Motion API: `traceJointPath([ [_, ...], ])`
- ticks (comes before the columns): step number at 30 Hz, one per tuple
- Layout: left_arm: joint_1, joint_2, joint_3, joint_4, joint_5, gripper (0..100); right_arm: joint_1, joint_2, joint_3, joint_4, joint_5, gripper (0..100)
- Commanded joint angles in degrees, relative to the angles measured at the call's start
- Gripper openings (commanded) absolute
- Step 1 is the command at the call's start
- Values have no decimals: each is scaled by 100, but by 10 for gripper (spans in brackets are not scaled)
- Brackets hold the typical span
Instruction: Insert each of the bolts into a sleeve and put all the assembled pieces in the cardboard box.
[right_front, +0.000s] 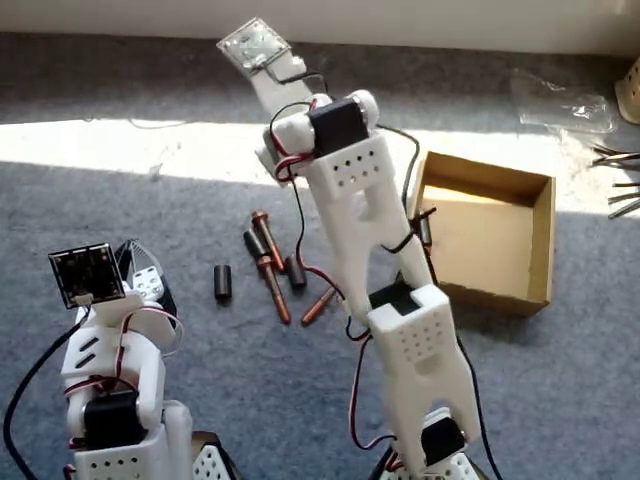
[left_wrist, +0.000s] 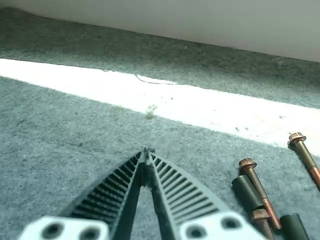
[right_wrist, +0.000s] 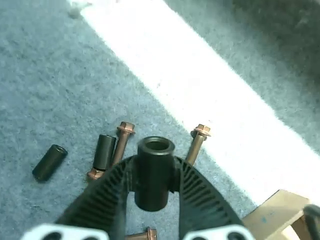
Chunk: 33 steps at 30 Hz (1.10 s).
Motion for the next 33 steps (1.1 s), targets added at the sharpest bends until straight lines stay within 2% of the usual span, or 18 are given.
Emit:
traceJointPath([
  [1, 453, 31, -57, -79, -26, 5, -84, -884, -286, 110, -62, 5],
  [4, 453, 31, -57, -70, -26, 5, -66, -1314, -277, 119, -62, 5],
  [11, 479, -295, -321, 624, -26, 5, -66, -2308, -119, 119, -62, 5],
  [21, 488, -268, -277, 624, -26, 5, -57, -4338, 1842, 101, -70, 5],
  [26, 1086, -268, -180, 615, -44, 5, 189, -5455, 2659, 101, -70, 5],
  [33, 1393, -259, 523, -369, -642, 5, 831, -6835, 4268, 92, -70, 5],
])
